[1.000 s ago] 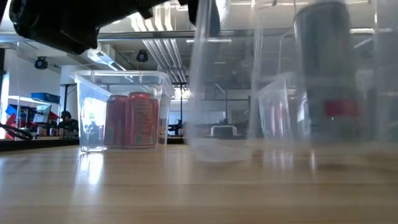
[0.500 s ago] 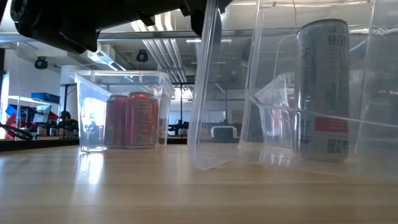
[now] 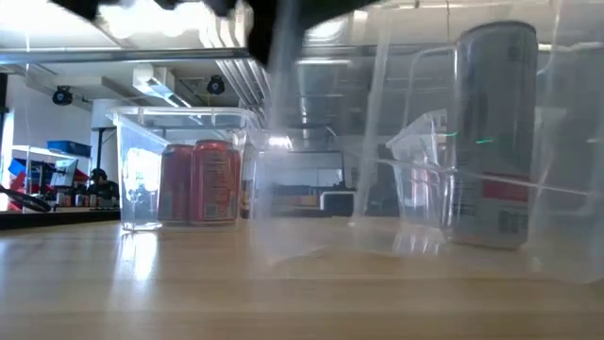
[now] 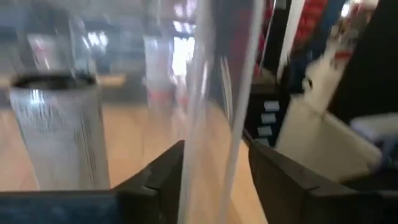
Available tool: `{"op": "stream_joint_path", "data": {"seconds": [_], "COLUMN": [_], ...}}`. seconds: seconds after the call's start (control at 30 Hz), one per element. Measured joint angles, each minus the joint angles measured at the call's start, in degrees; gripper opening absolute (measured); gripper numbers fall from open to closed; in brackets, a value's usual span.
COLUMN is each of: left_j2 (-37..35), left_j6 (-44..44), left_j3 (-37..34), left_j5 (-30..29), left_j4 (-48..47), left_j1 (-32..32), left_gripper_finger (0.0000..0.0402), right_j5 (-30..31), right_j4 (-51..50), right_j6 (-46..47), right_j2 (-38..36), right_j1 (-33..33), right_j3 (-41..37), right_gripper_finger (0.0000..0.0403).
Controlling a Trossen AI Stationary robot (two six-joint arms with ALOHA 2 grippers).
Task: Sort soda cans
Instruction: Adjust the middle transparent bin on the table
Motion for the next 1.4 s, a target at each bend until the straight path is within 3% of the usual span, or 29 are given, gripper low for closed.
{"op": "stream_joint_path", "data": {"seconds": [0.13, 0.23, 0.3, 0.43, 0.53, 0.67, 0.77, 0.9, 1.0, 1.13, 1.23, 1.4], "left_j2": [-6.5, -10.0, -11.3, -15.3, -18.7, -22.9, -23.9, -22.3, -17.0, -8.1, -2.2, 3.2], "left_j6": [-3.3, -5.2, -5.4, -5.5, -6.6, -10.8, -10.7, -8.6, -7.3, -6.6, -6.7, -7.8], "left_j3": [0.0, -0.6, -1.4, -1.1, -1.2, -1.7, -3.1, -6.7, -9.1, -6.6, -1.2, 6.6], "left_j5": [-0.8, -5.9, -7.5, -5.3, -6.7, -14.9, -18.2, -20.8, -21.3, -16.4, -12.9, -13.4], "left_j4": [-16.4, -28.3, -30.0, -28.1, -39.7, -54.3, -53.9, -41.6, -30.2, -16.7, -19.5, -27.2], "left_j1": [-2.5, -4.8, -5.6, -5.9, -6.4, -6.7, -6.7, -4.8, -3.4, -3.3, -3.2, -3.2], "left_gripper_finger": [0.0182, 0.0189, 0.0190, 0.0190, 0.0190, 0.0190, 0.0190, 0.0190, 0.0190, 0.0190, 0.0190, 0.0190], "right_j5": [-1.5, -4.4, -4.7, -4.4, -3.6, -2.8, -2.7, -0.8, 1.1, 3.5, 2.1, 0.7], "right_j4": [0.2, 2.2, 3.5, 7.1, 7.6, 7.7, 8.9, 10.7, 10.7, 16.3, 22.5, 21.4], "right_j6": [0.2, 0.2, 0.6, -0.4, -0.3, -0.1, -0.7, -2.6, -3.5, -11.5, -20.7, -21.1], "right_j2": [0.0, -0.1, -0.1, -0.1, -0.1, -0.1, -0.1, -0.1, -0.1, -0.1, -0.1, -0.1], "right_j1": [0.1, 0.1, 0.1, -0.2, -0.3, 0.0, 0.0, -0.7, -2.1, -6.5, -8.7, -8.4], "right_j3": [-1.5, -3.7, -5.1, -7.5, -7.6, -7.6, -8.2, -9.9, -11.2, -11.6, -11.5, -11.6], "right_gripper_finger": [0.0275, 0.0280, 0.0284, 0.0290, 0.0295, 0.0304, 0.0313, 0.0324, 0.0327, 0.0321, 0.0314, 0.0305]}}
